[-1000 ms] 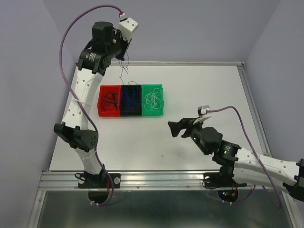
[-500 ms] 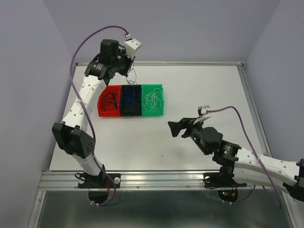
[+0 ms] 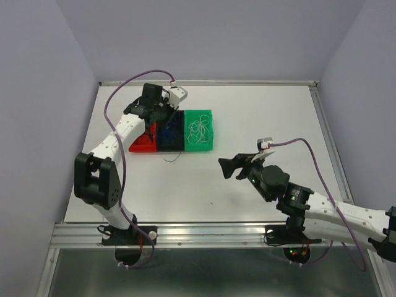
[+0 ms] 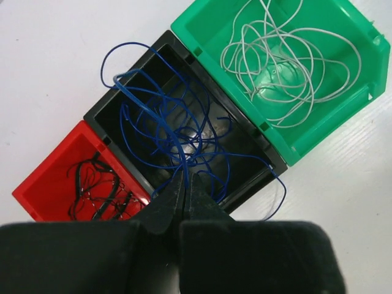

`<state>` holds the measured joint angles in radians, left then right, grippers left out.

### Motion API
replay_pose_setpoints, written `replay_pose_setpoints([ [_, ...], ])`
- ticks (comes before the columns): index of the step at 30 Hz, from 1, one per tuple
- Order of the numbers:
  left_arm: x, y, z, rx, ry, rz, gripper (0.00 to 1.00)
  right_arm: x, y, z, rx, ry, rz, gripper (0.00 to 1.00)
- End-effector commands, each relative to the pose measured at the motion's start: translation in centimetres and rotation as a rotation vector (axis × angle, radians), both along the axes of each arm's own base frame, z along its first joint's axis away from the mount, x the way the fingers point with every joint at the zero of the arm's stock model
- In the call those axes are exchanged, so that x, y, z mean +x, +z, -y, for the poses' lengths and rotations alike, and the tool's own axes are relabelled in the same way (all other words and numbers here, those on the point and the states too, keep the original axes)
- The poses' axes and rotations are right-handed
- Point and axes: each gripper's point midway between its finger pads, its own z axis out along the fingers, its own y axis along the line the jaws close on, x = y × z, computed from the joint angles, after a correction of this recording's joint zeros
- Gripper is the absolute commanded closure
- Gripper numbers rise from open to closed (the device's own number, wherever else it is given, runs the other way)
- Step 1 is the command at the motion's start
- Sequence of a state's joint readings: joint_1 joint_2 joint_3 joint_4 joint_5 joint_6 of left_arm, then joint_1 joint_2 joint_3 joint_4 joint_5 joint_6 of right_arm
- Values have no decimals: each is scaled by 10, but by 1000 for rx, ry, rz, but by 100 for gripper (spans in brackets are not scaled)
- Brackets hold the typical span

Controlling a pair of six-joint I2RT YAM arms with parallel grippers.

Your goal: Untangle the cables

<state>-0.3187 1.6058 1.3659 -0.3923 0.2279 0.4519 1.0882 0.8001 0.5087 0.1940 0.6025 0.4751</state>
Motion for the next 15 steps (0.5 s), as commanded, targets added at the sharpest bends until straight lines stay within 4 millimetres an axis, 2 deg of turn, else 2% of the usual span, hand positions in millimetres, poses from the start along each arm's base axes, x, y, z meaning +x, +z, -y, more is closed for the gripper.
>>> replay_pose_setpoints([
  [1,17,-41,6,29,-16,-55,100,1,9,-5,32,3,22,6],
  [2,25,-45,3,49,3,-57,100,1,9,-5,31,1,23,6],
  [3,30,-66,2,64,15,-92,100,2,8,-5,28,1,22,6],
  [5,39,-87,1,79,32,-123,100,1,8,-5,28,3,22,6],
  [11,41,-126,-2,117,62,-205,100,0,8,-2,33,-2,28,6],
  [15,40,-143,-5,134,81,-240,100,-1,10,-1,39,4,33,6],
])
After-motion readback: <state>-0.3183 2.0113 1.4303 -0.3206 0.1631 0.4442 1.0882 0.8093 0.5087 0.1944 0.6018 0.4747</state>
